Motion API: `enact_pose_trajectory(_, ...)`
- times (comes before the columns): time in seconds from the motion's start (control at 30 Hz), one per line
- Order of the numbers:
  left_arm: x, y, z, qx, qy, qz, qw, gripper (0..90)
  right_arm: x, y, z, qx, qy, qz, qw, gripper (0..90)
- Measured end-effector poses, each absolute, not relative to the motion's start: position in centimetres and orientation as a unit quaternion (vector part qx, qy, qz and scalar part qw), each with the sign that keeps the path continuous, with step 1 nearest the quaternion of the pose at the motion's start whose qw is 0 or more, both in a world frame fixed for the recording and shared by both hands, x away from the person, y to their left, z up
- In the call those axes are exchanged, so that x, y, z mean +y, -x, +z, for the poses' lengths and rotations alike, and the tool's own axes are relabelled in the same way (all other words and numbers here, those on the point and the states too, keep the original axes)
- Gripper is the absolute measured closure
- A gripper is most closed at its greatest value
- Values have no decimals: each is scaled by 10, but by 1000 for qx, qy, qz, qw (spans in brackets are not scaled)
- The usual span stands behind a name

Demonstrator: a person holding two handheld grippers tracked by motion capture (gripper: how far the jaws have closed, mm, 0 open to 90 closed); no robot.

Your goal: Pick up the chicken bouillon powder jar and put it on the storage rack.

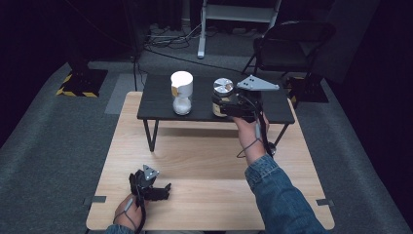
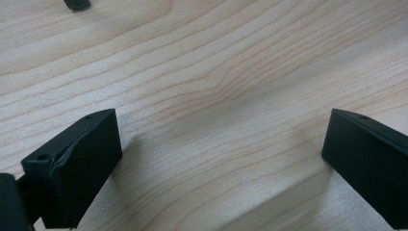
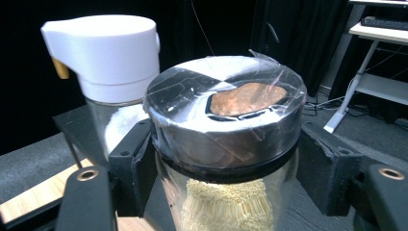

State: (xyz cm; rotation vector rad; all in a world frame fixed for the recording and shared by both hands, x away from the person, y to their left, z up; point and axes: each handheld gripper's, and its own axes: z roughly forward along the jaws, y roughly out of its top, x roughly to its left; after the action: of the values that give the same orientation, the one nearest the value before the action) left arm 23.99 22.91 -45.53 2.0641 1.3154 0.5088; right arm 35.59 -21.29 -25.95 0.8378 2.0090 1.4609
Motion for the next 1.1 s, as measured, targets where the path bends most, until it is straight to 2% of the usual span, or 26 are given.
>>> enact_pose_trajectory(0.67,229,-240,-455,499,-784,193,315,2,-227,-380,-281,730,-333,550,232,294)
enact_pose_trajectory(0.8,229,-240,-455,500,-783,193,316,2,-228,-378,-280,734,-326,549,234,171)
enact_pose_trajectory(1.1,229,-240,-455,499,-783,193,315,2,-248,-360,-282,728,-310,561,245,58)
